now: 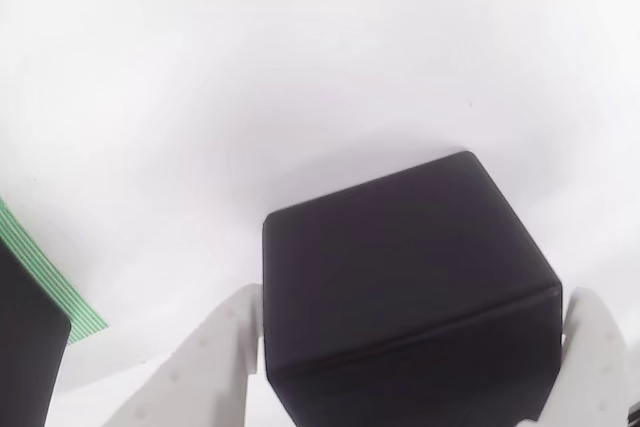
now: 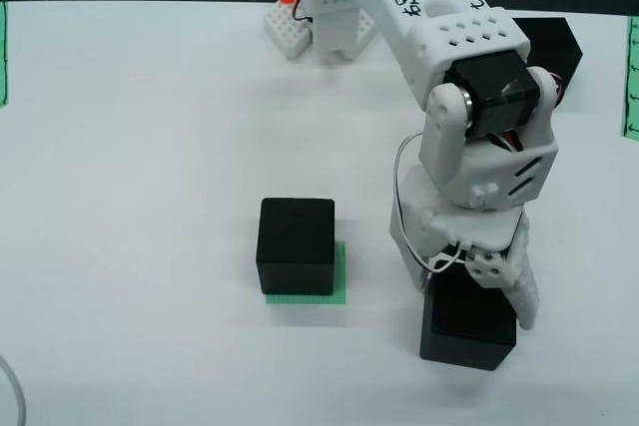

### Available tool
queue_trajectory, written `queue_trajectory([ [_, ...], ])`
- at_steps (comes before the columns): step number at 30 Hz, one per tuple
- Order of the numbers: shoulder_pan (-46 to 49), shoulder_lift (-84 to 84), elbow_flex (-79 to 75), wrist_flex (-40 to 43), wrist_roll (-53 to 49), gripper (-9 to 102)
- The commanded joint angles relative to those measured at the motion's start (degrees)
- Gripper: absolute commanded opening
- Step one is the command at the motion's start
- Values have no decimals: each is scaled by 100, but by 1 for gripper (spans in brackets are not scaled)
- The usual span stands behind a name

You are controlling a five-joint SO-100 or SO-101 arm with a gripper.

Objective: Stack 3 Blocks on the chosen place.

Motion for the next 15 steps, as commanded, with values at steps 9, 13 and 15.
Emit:
queue_trajectory([
  [9,97,413,-88,35,53,30],
  [13,97,756,105,35,114,30],
  [15,97,923,167,35,132,30],
])
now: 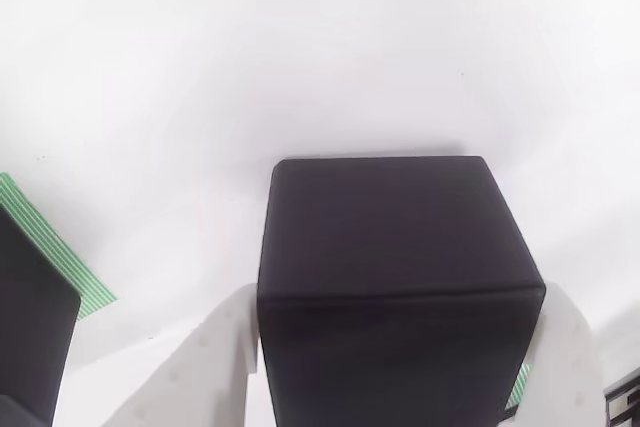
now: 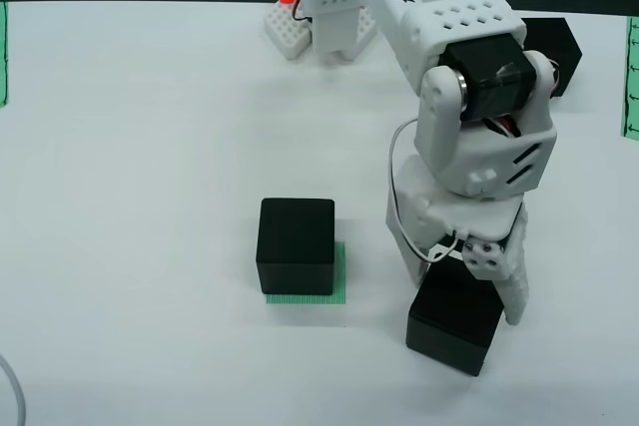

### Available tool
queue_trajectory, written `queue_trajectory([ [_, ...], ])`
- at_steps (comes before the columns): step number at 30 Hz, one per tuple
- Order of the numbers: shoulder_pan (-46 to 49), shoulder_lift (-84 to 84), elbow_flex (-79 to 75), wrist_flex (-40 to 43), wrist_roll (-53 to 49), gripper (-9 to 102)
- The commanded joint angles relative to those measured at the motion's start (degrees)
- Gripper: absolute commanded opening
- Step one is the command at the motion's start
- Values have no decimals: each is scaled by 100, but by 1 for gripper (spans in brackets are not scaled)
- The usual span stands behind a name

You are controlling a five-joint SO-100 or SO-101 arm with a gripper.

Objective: Stack 3 Blocks on the chosen place.

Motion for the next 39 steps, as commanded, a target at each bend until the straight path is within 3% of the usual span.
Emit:
queue_trajectory([
  [1,53,633,26,35,79,30],
  [15,105,1063,448,26,35,30],
  [23,114,615,123,44,-18,43],
  [39,105,-237,-387,44,-229,46],
])
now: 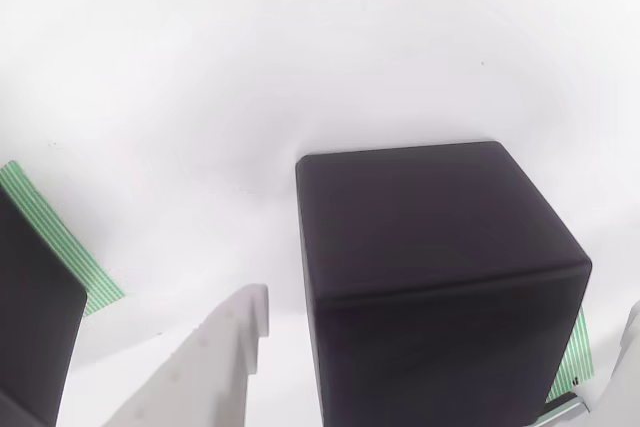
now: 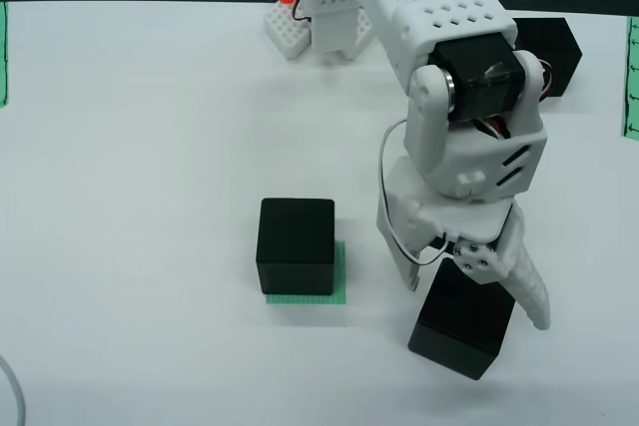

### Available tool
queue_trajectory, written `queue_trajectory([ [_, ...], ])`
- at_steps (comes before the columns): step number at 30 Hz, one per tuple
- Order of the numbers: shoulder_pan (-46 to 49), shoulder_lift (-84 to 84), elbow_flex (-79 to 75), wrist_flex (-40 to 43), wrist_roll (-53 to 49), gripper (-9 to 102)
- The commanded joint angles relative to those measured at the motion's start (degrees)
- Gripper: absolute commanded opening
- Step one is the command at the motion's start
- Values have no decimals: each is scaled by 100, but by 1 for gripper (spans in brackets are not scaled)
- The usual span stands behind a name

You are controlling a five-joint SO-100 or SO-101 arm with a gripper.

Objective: Stack 3 Blocks on the chosen place.

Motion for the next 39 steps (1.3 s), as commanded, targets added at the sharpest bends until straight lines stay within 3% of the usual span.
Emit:
queue_trajectory([
  [1,-9,-97,-343,26,-26,46],
  [4,-18,-237,-457,26,-26,43],
  [8,-26,-272,-519,18,-26,28],
  [14,18,-272,-545,-9,44,21],
  [22,44,114,-299,18,62,20],
  [39,527,2795,1178,26,-141,21],
])
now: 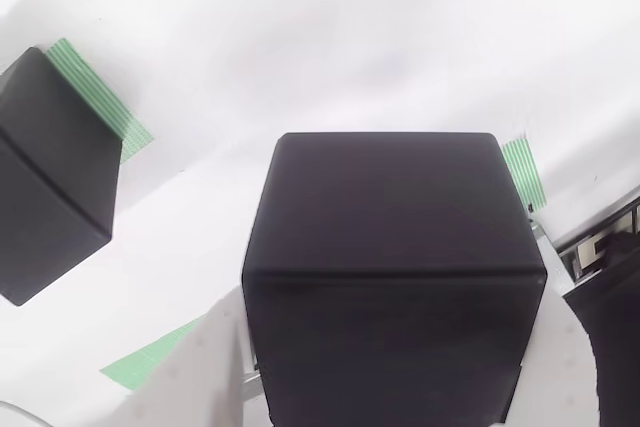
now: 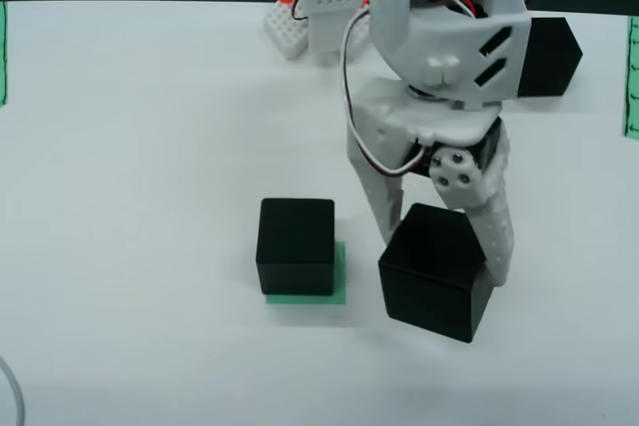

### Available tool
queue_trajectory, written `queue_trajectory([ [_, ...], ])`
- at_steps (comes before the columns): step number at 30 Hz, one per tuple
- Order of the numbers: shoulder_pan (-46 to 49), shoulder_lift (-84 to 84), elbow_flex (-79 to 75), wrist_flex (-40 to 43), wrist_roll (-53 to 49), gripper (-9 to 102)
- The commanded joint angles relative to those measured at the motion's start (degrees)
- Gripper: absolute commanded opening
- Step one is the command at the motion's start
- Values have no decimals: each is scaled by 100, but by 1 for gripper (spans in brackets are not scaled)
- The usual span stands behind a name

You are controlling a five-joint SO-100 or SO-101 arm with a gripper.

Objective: Stack 3 Blocks on the chosen place.

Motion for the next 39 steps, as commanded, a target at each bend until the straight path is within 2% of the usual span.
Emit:
queue_trajectory([
  [1,167,905,413,0,-44,21],
  [14,1143,3322,2180,0,589,21],
  [24,1837,3270,2549,-9,3138,21],
  [32,1608,3173,3797,-70,3735,21],
  [39,1626,2883,3788,-167,3894,21],
])
